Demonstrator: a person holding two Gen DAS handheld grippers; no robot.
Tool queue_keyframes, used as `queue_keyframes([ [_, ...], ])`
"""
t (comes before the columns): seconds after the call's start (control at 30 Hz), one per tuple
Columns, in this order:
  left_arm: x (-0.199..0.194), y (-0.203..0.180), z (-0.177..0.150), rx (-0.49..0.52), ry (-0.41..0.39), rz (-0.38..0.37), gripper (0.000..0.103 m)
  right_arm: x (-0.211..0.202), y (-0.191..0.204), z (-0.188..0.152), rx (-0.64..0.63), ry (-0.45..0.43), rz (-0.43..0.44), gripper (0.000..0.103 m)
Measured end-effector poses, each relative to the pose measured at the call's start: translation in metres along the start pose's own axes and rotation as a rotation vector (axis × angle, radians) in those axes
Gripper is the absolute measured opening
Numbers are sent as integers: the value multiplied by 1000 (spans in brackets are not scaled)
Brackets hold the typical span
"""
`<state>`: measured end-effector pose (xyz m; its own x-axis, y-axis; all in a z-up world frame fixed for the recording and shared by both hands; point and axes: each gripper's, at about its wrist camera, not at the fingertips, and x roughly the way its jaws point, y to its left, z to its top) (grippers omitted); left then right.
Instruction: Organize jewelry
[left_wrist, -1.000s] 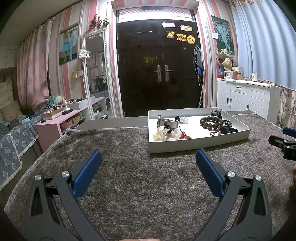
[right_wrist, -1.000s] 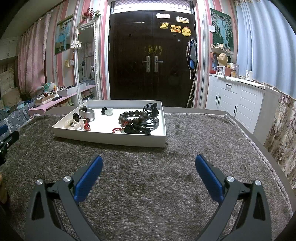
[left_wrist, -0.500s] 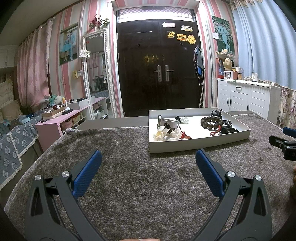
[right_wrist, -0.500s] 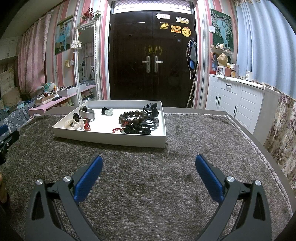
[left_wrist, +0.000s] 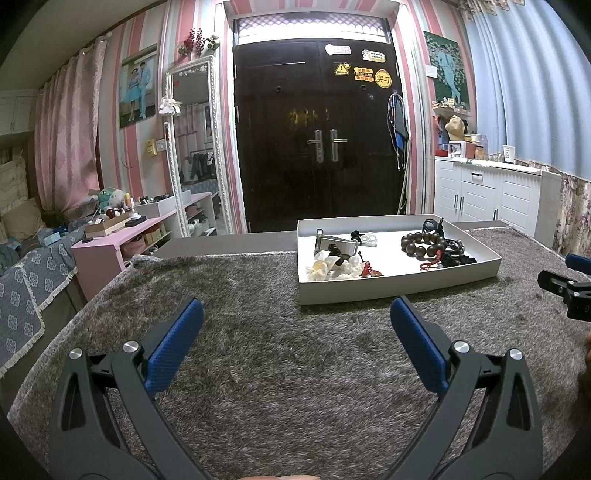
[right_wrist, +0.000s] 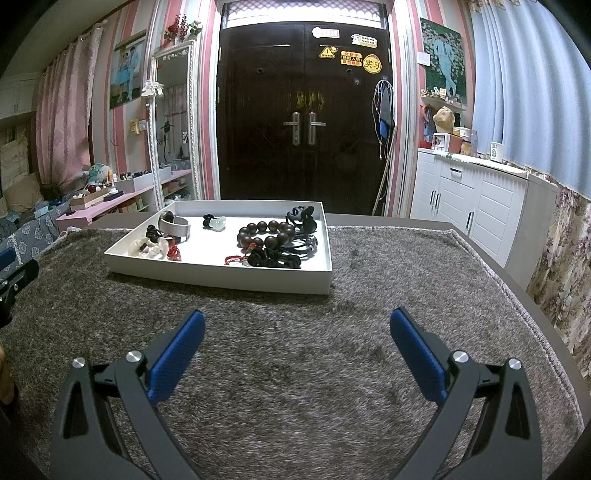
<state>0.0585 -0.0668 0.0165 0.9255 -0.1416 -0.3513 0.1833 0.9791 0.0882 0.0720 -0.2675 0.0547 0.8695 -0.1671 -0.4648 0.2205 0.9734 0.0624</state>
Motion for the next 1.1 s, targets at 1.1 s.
queue_keyframes([
  [1.1,2,-2,-2,7,3,8,100,-1,-2,0,2,2,-1,100],
])
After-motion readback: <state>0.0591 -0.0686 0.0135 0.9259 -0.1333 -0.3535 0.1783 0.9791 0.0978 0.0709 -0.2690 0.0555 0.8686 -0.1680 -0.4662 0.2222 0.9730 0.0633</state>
